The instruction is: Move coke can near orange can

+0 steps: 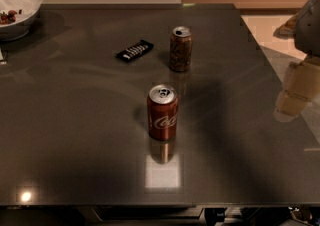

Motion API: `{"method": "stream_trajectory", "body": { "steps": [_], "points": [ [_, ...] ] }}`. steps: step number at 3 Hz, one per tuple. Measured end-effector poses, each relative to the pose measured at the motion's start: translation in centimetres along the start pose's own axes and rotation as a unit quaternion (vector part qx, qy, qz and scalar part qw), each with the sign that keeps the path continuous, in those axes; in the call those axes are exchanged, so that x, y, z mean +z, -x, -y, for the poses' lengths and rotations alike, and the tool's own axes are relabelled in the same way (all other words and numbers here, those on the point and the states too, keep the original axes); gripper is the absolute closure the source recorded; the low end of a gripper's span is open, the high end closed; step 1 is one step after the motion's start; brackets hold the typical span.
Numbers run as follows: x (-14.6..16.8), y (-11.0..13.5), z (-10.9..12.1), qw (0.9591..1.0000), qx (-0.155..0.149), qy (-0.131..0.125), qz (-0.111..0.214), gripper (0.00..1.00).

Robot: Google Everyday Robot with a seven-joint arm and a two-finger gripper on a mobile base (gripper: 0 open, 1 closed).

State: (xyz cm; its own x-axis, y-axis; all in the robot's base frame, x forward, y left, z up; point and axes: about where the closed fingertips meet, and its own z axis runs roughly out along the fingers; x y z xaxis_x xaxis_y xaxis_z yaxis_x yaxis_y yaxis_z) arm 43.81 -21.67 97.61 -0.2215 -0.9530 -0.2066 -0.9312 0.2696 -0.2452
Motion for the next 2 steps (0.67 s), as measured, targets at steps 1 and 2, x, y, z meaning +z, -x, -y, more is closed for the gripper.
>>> {"method": "stream_trajectory", "body": {
  "steps": [1,2],
  "points": [
    [0.00,0.00,0.00,1.0000,0.000,0.000,0.000,0.00],
    [0.09,0.61,-0.15,0.9998,-0.003,0.000,0.017,0.00]
  ]
}}
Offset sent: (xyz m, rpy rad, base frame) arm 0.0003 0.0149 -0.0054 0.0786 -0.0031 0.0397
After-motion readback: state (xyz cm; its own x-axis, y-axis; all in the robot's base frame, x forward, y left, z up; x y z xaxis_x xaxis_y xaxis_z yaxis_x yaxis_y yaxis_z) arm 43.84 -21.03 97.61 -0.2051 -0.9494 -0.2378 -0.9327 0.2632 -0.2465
